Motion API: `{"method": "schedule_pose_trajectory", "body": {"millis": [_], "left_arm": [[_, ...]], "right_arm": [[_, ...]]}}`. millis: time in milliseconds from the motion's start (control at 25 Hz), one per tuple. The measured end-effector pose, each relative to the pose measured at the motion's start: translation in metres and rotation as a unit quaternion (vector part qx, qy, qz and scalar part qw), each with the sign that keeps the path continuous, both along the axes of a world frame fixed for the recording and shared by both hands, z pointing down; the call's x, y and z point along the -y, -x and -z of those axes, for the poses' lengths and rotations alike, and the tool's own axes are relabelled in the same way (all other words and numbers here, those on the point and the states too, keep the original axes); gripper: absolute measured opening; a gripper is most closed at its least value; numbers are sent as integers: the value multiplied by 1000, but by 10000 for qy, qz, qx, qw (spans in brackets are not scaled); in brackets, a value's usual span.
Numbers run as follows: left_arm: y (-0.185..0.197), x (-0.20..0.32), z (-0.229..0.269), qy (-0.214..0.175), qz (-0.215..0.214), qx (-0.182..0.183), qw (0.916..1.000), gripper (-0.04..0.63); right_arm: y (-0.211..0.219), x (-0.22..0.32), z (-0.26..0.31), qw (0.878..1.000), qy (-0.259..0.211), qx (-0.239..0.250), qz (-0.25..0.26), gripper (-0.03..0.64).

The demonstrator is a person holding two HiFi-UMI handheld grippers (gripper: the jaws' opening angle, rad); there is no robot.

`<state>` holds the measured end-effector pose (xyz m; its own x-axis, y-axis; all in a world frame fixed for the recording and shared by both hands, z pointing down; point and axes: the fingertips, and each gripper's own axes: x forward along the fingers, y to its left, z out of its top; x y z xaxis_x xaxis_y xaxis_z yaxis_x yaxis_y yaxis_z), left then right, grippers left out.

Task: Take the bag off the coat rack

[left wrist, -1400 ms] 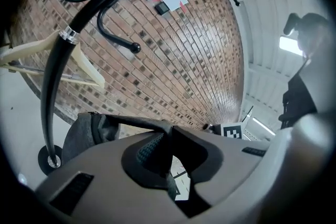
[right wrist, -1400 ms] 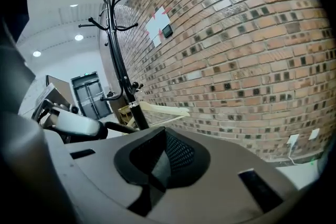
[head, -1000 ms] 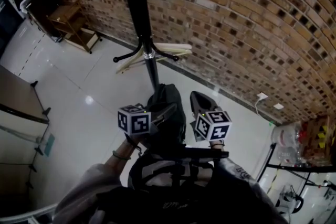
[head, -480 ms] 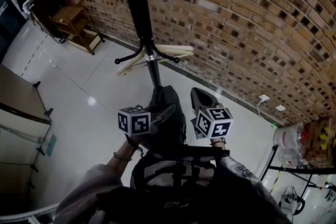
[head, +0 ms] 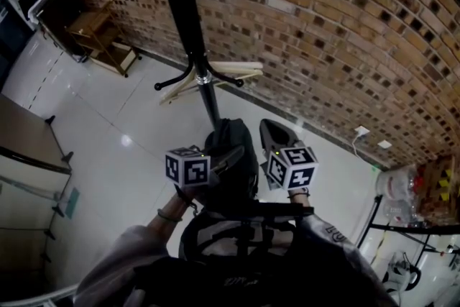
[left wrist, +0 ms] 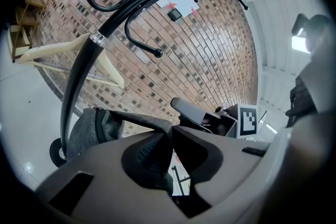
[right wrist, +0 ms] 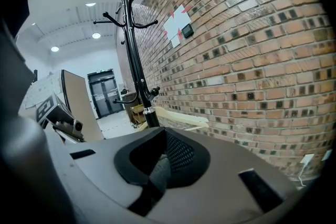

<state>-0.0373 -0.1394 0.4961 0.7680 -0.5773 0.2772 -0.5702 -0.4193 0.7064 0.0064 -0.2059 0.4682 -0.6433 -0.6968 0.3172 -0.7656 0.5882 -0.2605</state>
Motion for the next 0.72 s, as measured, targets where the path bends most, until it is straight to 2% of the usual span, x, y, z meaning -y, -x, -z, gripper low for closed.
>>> {"method": "schedule_pose_trajectory", "body": {"millis": [280,720], "left_arm": [[-3,2,-3,79,3,-42,10000,40],[2,5,-6,94,-69,92,9999,40]], "right_arm": [[-4,2,-1,9999,-7,26,-97,6],[0,4,-3,9999,11,38,-153,6]]}}
